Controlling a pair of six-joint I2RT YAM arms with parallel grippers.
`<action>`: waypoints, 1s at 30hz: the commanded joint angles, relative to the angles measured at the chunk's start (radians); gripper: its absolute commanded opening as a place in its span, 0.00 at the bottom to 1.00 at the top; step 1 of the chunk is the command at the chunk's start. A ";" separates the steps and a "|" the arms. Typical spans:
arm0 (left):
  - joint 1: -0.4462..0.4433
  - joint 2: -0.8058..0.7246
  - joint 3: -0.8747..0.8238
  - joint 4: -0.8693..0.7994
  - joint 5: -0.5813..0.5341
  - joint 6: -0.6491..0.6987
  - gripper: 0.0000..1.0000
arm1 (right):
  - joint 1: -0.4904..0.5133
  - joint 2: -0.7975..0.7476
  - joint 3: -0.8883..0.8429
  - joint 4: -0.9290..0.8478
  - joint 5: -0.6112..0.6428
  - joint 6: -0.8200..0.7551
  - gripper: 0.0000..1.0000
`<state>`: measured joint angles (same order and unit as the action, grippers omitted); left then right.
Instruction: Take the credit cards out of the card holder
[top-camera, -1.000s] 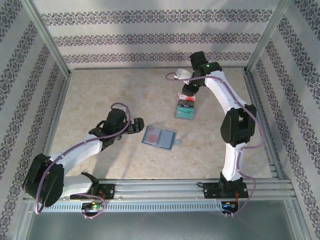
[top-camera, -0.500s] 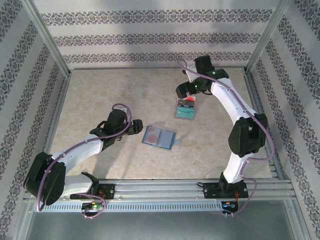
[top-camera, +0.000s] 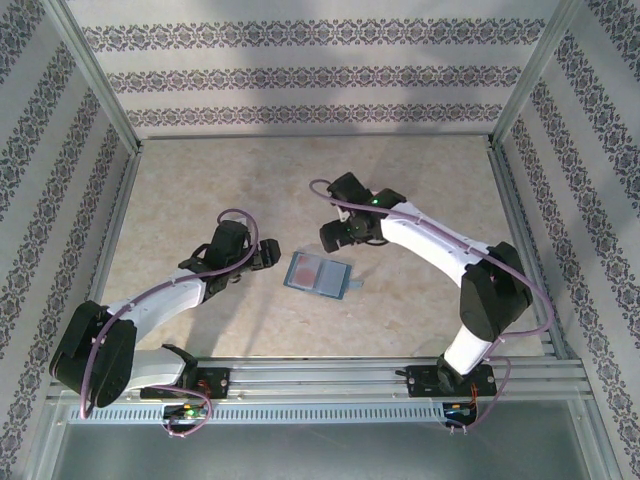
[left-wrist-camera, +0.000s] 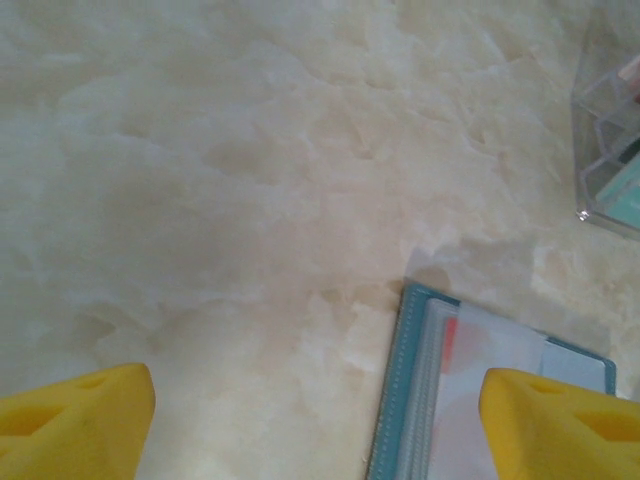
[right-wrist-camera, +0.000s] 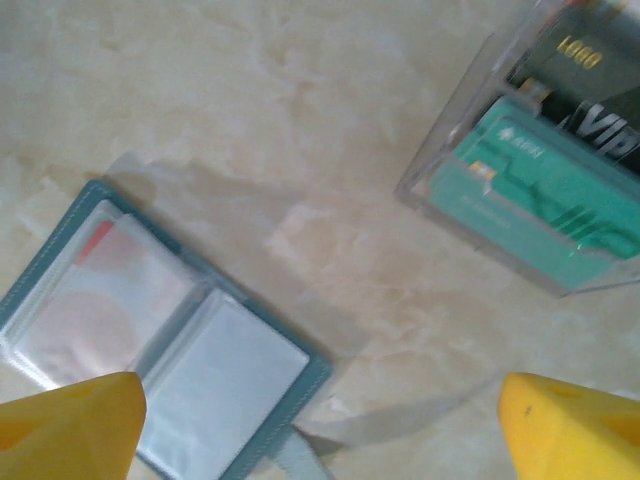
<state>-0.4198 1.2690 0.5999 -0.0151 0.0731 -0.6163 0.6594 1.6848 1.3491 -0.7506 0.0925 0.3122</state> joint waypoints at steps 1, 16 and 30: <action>0.035 -0.017 -0.021 0.009 -0.022 -0.019 0.85 | 0.065 0.003 -0.028 -0.014 0.066 0.193 0.84; 0.091 -0.110 -0.085 -0.016 -0.033 -0.013 0.87 | 0.237 0.273 0.132 0.005 0.023 0.378 0.78; 0.096 -0.121 -0.103 -0.014 -0.035 -0.020 0.88 | 0.238 0.374 0.160 0.016 -0.015 0.369 0.77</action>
<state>-0.3382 1.1652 0.5098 -0.0185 0.0483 -0.6266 0.8883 2.0388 1.4879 -0.7238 0.0879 0.6754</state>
